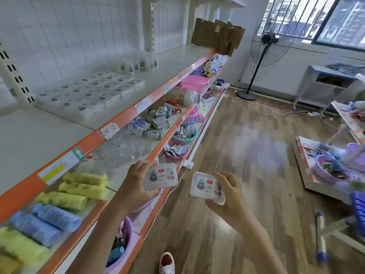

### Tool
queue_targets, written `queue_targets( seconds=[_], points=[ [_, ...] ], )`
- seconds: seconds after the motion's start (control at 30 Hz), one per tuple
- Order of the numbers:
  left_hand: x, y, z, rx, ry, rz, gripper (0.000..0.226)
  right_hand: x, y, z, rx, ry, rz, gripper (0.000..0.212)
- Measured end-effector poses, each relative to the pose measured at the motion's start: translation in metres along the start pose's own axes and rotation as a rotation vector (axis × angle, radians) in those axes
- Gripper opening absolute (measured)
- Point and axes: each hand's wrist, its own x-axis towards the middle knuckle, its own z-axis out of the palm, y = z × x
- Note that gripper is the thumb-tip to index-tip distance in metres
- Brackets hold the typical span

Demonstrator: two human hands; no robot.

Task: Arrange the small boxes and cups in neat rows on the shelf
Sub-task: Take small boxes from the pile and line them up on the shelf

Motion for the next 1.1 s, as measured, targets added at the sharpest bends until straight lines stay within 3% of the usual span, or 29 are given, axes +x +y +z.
queue_targets(
  seconds=[0.37, 0.53, 0.73, 0.9, 1.03, 1.1],
  points=[
    [0.188, -0.028, 0.003, -0.062, 0.092, 0.002, 0.071, 0.189, 0.057, -0.006, 0.009, 0.037, -0.064, 0.068],
    [0.237, -0.045, -0.027, -0.028, 0.221, -0.063, 0.095, 0.278, 0.057, 0.003, 0.044, -0.023, -0.145, 0.072],
    [0.273, -0.076, -0.056, 0.204, 0.337, -0.147, 0.078, 0.391, 0.042, 0.015, 0.118, -0.125, -0.368, 0.069],
    [0.296, -0.084, -0.067, 0.338, 0.395, -0.32, 0.074, 0.491, 0.023, 0.027, 0.131, -0.244, -0.607, 0.069],
    [0.305, -0.079, -0.069, 0.392, 0.388, -0.489, 0.08, 0.553, 0.01, 0.037, 0.193, -0.444, -0.744, 0.066],
    [0.306, -0.074, -0.066, 0.428, 0.383, -0.572, 0.068, 0.575, 0.01, 0.048, 0.185, -0.493, -0.813, 0.067]
  ],
)
